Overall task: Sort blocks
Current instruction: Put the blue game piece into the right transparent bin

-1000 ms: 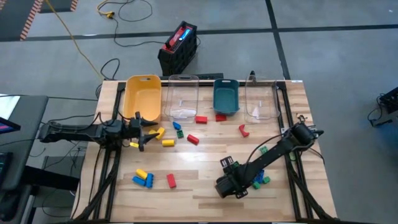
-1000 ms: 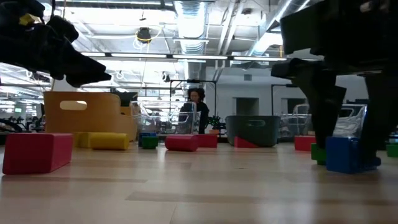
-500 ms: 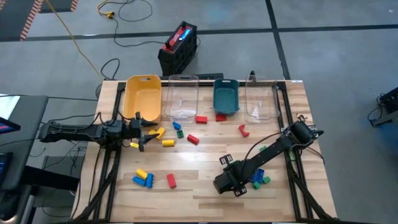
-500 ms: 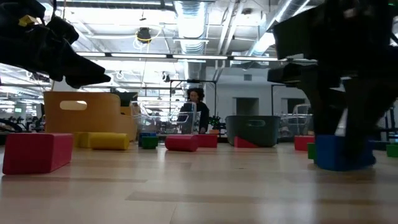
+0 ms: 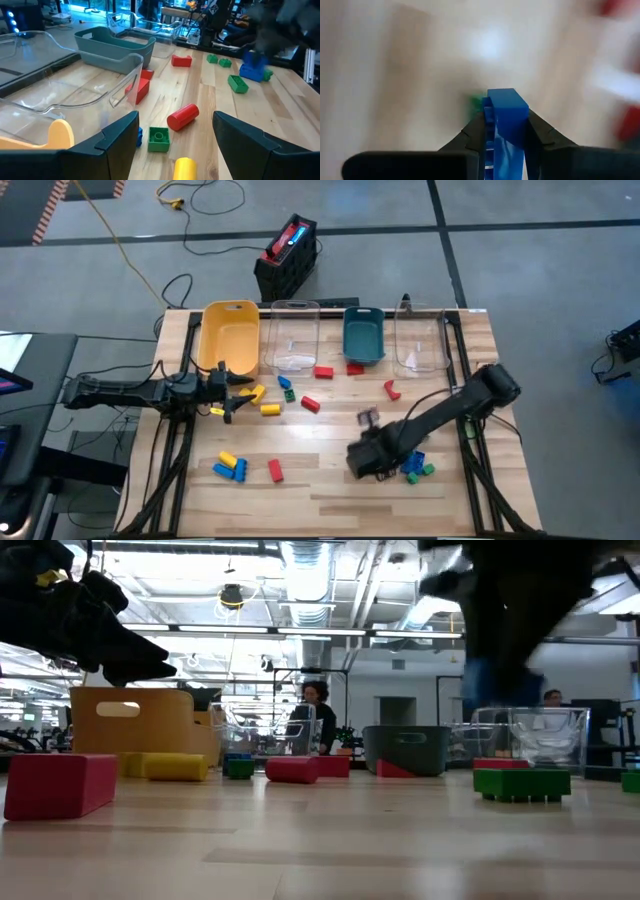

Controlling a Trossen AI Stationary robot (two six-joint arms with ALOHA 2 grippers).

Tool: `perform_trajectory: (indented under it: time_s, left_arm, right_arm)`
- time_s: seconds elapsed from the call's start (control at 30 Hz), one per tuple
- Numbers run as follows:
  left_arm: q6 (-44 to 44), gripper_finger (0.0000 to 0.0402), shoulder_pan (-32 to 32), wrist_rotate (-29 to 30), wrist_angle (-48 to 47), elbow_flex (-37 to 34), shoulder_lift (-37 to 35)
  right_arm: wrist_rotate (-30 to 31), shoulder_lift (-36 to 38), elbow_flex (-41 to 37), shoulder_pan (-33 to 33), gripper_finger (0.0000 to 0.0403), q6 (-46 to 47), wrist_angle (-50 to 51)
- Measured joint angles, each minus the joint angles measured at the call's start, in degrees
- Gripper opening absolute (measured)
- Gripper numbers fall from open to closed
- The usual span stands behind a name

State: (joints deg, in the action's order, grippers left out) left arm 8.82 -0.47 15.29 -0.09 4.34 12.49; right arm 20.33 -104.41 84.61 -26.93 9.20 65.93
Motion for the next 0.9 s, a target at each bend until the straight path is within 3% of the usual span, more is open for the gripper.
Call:
perform_trajectory:
  time_s: [0.13, 0.27, 0.4, 0.57, 0.67, 0.9]
  left_arm:
    - [0.0, 0.0248, 0.0, 0.1, 0.1, 0.0, 0.0]
    - [-0.1, 0.0248, 0.0, 0.5, 0.9, 0.0, 0.0]
    - [-0.1, 0.0248, 0.0, 0.5, 1.0, 0.0, 0.0]
    - [-0.1, 0.0248, 0.0, 0.5, 0.8, 0.0, 0.0]
    - [-0.2, 0.0248, 0.0, 0.5, 0.8, 0.0, 0.0]
    - [-0.4, 0.0248, 0.0, 0.6, 0.9, 0.0, 0.0]
  right_arm:
    - [9.6, 7.8, -0.3, 3.6, 0.0086, 7.6, 8.6]
    - [14.7, 16.4, -3.6, 10.8, 0.0086, 16.9, 11.9]
    - [17.4, 24.0, -8.4, 19.6, 0.0086, 19.1, 11.4]
    - [17.0, 31.2, -14.7, 31.7, 0.0086, 17.4, 7.8]
    - [12.9, 34.1, -19.0, 39.9, 0.0086, 14.3, 3.0]
    - [4.8, 33.5, -26.2, 54.4, 0.0096, 9.0, -3.8]
